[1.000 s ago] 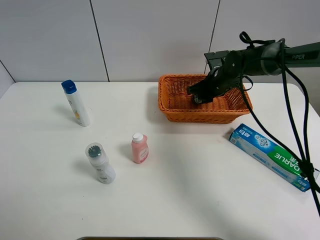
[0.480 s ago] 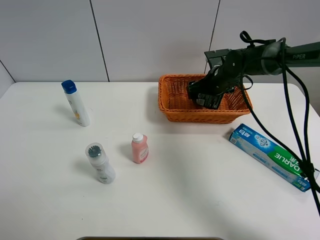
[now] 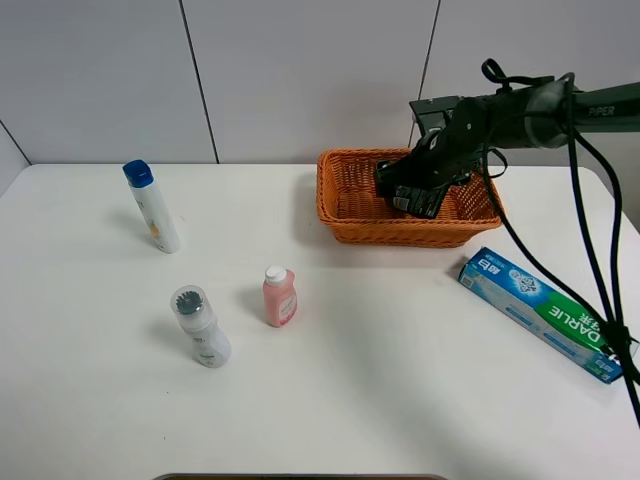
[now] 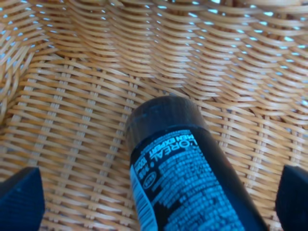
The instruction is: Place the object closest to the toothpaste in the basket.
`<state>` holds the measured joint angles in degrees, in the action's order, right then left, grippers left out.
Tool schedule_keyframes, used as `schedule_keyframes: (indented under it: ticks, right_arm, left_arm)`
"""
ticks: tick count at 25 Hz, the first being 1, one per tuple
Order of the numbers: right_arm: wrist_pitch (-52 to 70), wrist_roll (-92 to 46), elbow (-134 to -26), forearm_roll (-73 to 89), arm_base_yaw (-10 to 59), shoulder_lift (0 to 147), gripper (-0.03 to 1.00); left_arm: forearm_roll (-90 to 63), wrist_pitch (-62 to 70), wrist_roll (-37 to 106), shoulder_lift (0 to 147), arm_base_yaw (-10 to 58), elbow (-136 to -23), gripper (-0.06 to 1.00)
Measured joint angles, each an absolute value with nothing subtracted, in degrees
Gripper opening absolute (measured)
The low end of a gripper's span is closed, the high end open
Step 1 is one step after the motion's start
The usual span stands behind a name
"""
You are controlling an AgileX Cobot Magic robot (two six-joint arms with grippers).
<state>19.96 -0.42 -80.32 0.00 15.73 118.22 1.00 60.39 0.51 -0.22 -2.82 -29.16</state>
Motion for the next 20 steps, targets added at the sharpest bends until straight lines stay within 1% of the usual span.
schedule_keyframes:
  ticks: [8, 16, 20]
  right_arm:
    - [22.67, -0.42, -80.38, 0.0, 15.73, 111.09, 0.99]
    - [28.59, -0.42, -80.38, 0.0, 15.73, 99.07, 0.99]
    - [33.83, -0.42, -80.38, 0.0, 15.73, 92.58, 0.99]
  left_arm:
    - [1.0, 60.39, 0.51, -0.22, -2.82, -29.16, 0.94]
    - [0.94, 60.39, 0.51, -0.22, -2.82, -29.16, 0.94]
    - [0.94, 60.39, 0.51, -0.22, -2.82, -29.16, 0.94]
